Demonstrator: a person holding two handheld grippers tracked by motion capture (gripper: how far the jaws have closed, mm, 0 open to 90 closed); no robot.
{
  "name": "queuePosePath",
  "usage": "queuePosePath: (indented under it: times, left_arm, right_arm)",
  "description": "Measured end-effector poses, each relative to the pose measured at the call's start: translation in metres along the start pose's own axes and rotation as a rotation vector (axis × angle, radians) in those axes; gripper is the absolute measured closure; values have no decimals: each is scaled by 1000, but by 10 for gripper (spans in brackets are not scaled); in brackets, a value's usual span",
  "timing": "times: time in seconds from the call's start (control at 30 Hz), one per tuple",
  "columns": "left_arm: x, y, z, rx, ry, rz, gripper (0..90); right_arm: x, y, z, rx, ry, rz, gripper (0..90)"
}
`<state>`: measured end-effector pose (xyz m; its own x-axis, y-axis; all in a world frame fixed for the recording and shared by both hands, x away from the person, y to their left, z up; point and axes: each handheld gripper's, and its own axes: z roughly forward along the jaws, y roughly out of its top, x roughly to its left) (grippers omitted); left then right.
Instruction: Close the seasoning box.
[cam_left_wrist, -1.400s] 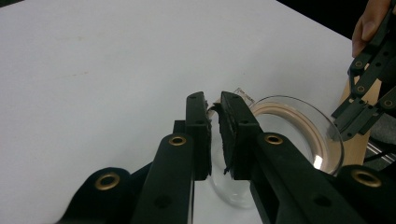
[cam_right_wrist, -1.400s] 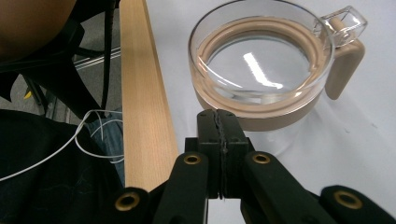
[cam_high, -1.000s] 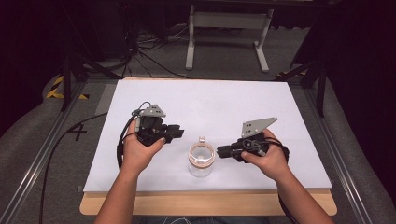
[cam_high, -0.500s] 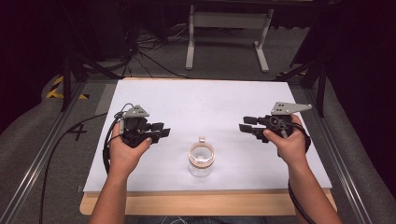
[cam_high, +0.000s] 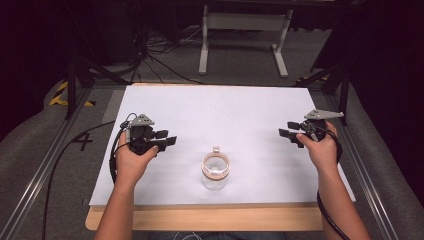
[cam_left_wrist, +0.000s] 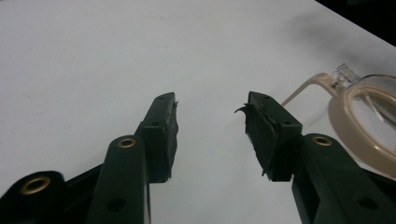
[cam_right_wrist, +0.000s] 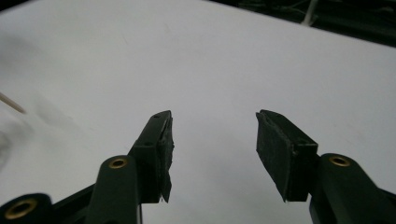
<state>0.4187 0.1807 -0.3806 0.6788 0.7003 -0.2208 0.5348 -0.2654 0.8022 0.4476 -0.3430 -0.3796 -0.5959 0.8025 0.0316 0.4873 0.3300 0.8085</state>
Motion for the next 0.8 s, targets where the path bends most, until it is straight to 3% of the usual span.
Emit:
queuePosePath:
  times: [0.13,0.17,0.37,0.5,0.8]
  left_arm:
    - [11,-8,10,39,30,-2,519]
    - [15,-13,16,68,44,-7,510]
    - [23,-20,26,120,69,9,503]
    - [25,-24,31,130,67,-4,494]
    - [23,-21,27,112,68,-4,477]
  right_arm:
    - [-10,-14,14,38,8,22,441]
    - [-12,-18,18,46,10,29,437]
    - [-18,-33,33,80,-10,23,422]
    - [-18,-37,39,104,-7,14,413]
    - [-16,-33,36,88,-2,12,408]
